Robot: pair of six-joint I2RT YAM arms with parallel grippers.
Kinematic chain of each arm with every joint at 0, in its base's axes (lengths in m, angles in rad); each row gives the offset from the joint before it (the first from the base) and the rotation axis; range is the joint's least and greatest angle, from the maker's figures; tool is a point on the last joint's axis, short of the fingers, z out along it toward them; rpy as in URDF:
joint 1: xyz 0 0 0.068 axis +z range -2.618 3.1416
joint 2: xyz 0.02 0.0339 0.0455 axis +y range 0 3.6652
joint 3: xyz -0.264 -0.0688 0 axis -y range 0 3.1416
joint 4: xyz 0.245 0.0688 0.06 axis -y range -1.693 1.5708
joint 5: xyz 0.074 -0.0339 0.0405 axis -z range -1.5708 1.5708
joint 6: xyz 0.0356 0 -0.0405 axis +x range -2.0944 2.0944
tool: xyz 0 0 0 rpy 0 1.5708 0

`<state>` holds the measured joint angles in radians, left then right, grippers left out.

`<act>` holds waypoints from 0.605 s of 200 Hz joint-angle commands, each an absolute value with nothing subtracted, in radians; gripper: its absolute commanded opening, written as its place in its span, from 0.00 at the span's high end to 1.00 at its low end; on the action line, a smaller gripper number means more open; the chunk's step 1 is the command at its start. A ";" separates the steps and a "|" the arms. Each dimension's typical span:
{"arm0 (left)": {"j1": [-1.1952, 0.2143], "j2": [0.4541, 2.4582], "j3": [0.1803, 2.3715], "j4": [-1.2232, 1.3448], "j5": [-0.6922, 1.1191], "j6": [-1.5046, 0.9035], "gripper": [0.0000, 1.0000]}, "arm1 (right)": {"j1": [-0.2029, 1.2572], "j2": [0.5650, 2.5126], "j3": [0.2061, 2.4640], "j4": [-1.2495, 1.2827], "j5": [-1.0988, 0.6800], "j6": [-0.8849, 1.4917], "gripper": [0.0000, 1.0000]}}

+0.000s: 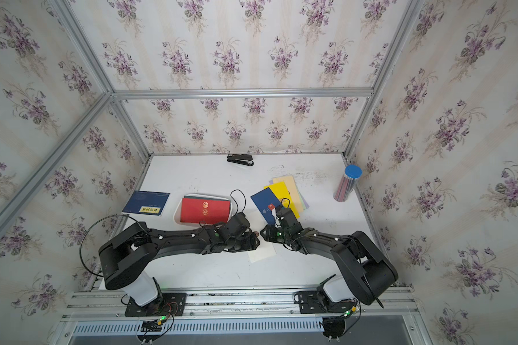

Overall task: Put the sealed envelopes into the storage box
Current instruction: Pick up the envelope from the center of the board.

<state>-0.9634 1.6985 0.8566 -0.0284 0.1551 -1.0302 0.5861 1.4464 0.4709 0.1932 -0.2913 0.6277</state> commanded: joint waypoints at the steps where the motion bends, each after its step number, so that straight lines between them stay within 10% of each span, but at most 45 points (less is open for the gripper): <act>1: -0.965 1.706 0.850 -0.008 0.191 -1.007 0.29 | 0.587 1.445 0.456 0.097 -0.309 0.641 0.51; 121: -0.965 1.724 0.815 0.049 0.216 -1.012 0.28 | 0.586 1.289 0.410 0.170 -0.430 0.727 0.51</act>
<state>-0.9630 1.7035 0.8318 0.0307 0.1810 -1.0031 0.5823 1.3296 0.4072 0.1593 -0.3099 0.6899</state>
